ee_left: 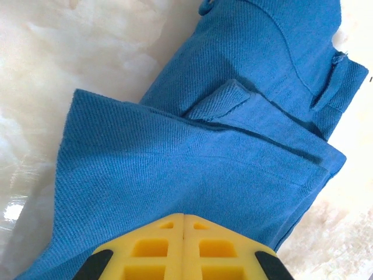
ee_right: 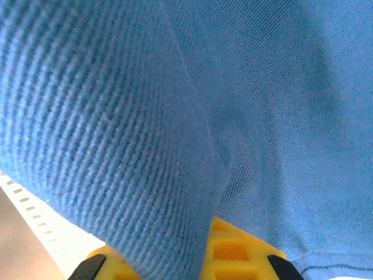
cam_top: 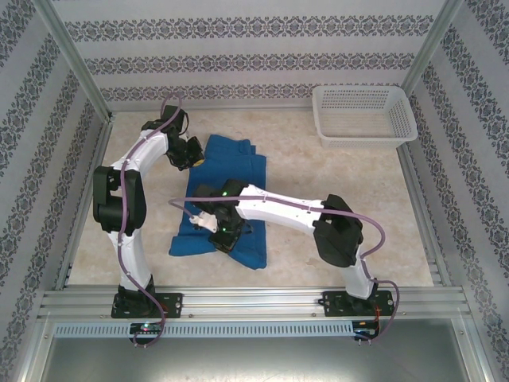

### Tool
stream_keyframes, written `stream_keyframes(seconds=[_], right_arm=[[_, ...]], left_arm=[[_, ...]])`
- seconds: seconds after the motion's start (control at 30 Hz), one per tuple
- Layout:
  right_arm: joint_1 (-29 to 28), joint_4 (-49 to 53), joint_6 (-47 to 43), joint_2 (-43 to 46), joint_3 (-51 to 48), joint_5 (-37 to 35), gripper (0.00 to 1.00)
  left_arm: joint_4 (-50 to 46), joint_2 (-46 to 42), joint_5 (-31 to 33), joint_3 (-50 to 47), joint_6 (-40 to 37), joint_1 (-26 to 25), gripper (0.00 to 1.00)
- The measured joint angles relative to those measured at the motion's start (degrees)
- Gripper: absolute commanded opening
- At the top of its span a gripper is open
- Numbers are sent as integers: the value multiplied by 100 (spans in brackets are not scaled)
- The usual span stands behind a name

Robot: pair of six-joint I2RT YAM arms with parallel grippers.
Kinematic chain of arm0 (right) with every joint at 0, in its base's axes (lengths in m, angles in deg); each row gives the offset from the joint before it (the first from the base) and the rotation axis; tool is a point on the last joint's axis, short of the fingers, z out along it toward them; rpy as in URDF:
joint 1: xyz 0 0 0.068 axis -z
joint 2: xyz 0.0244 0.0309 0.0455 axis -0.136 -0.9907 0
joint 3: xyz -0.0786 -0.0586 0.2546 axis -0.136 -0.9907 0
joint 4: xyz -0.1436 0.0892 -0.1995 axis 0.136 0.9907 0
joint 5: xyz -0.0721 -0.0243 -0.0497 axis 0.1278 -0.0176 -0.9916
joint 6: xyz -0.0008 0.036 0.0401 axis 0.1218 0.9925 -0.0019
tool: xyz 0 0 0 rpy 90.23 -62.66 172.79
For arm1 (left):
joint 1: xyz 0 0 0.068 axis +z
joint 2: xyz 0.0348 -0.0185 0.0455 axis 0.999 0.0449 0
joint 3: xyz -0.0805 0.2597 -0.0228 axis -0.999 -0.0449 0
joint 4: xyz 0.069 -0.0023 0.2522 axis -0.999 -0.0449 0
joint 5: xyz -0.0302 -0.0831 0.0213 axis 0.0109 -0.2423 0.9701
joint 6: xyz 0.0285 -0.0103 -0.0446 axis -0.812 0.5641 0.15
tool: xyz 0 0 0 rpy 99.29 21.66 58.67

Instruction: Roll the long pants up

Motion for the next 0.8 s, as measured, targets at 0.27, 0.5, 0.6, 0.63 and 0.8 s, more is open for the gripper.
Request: stream_keyframes(seconds=[0.27, 0.5, 0.6, 0.63, 0.8], right_arm=[[258, 251, -280, -660, 619, 616, 0], [638, 376, -474, -907, 734, 1207, 0], [903, 503, -540, -1084, 966, 1491, 0], [990, 542, -566, -1169, 1064, 1611, 2], [1394, 739, -649, -1744, 1674, 2247, 22]], left_arm=[[-2, 0, -4, 0, 0, 37, 0], [-2, 0, -2, 0, -2, 111, 0], [-2, 2, -7, 0, 0, 114, 0], [-2, 4, -22, 0, 0, 114, 0], [-2, 22, -70, 0, 0, 114, 0]])
